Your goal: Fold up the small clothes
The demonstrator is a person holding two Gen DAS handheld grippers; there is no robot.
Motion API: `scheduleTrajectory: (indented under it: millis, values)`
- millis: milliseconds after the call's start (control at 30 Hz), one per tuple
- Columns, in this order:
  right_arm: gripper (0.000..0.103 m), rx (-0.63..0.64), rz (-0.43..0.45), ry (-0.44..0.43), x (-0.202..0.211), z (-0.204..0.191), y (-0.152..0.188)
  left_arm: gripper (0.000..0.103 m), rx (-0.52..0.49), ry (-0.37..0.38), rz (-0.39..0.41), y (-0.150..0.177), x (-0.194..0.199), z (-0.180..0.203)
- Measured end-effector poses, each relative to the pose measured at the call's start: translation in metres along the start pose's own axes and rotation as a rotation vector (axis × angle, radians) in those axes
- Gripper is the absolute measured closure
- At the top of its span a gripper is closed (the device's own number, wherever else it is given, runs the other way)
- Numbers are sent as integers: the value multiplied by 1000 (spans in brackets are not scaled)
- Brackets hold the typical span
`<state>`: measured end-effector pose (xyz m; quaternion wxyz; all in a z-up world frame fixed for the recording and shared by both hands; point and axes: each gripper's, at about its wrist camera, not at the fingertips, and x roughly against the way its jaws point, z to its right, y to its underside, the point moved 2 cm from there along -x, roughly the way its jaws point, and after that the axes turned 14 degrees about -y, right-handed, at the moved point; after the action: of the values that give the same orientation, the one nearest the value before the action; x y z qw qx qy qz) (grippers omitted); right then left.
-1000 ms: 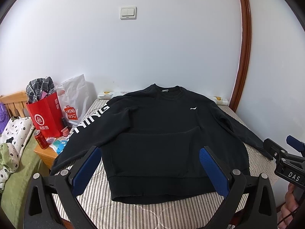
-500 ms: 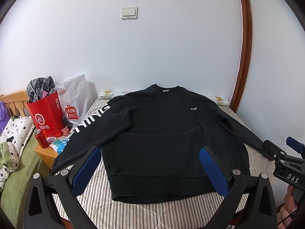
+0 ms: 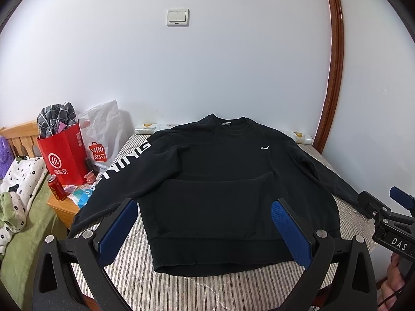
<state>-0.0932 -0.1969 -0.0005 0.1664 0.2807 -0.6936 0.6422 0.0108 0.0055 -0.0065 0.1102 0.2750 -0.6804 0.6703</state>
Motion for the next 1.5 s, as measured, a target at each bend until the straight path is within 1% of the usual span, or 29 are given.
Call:
scheduleTrajectory:
  millis: [367, 467, 633, 800, 933, 1033, 1100, 1167, 1267, 1400, 1500]
  values:
    - [0, 2, 5, -6, 1, -3, 1, 0, 8, -6, 14, -3, -2, -6]
    - [0, -4, 5, -9, -2, -3, -1, 0, 16, 15, 21, -3, -3, -7]
    - [0, 3, -2, -3, -14, -3, -7, 0, 32, 8, 2, -5, -19, -14]
    - [0, 1, 7, -30, -30, -2, -13, 0, 48, 10, -11, -7, -46, -21]
    - [0, -18, -6, -43, -56, 1, -12, 0, 84, 9, -70, -2, -81, -30]
    - [0, -11, -34, -39, -78, 3, -6, 0, 121, 38, -133, 8, -110, -42]
    - [0, 9, -59, -32, -96, 3, 2, 0, 135, 28, -175, 16, -129, -50]
    - [0, 24, -108, -2, -118, 4, 9, 0, 156, 32, -224, 25, -151, -61]
    - [0, 23, -161, -11, -144, 3, 19, 0, 219, 6, -269, 38, -174, -82]
    - [1, 41, -207, -37, -170, -3, 31, 0, 299, 8, -332, 54, -204, -111]
    - [1, 70, -244, -36, -186, -13, 41, 0, 350, 0, -358, 64, -216, -127]
